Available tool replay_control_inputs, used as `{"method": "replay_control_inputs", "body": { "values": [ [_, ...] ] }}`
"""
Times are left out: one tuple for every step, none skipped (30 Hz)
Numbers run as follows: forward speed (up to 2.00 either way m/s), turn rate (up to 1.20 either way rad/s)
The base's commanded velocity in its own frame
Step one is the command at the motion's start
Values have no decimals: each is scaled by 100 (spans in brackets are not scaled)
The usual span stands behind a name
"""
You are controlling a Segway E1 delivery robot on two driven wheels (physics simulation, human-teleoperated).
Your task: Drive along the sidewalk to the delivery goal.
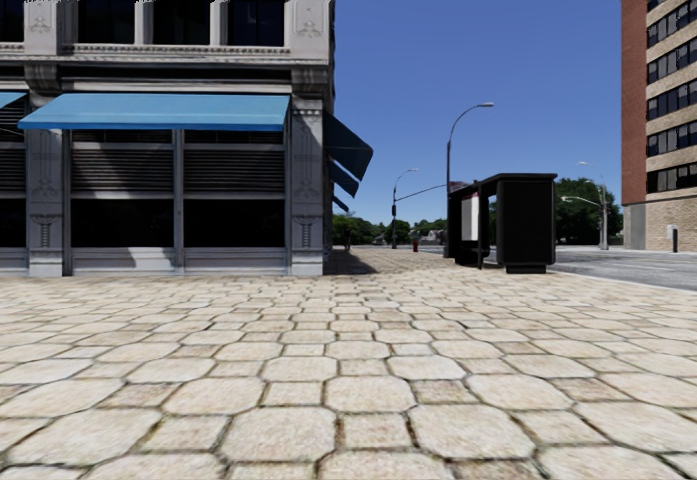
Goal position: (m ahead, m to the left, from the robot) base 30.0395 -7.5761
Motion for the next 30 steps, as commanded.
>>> {"method": "replay_control_inputs", "body": {
  "values": [
    [200,-18],
    [200,-18],
    [200,-18],
    [200,-18],
    [200,-18],
    [200,-18],
    [200,-18],
    [200,-18],
    [200,-18],
    [200,-18],
    [200,-18],
    [200,-18],
    [200,-18],
    [200,-19],
    [200,-19],
    [200,-19],
    [200,-20],
    [200,-20],
    [200,-20],
    [200,-21],
    [200,-21],
    [200,-21],
    [200,-21],
    [200,-22],
    [200,-22],
    [200,-22],
    [200,-23],
    [200,-23],
    [200,-23],
    [200,-23]
  ]
}}
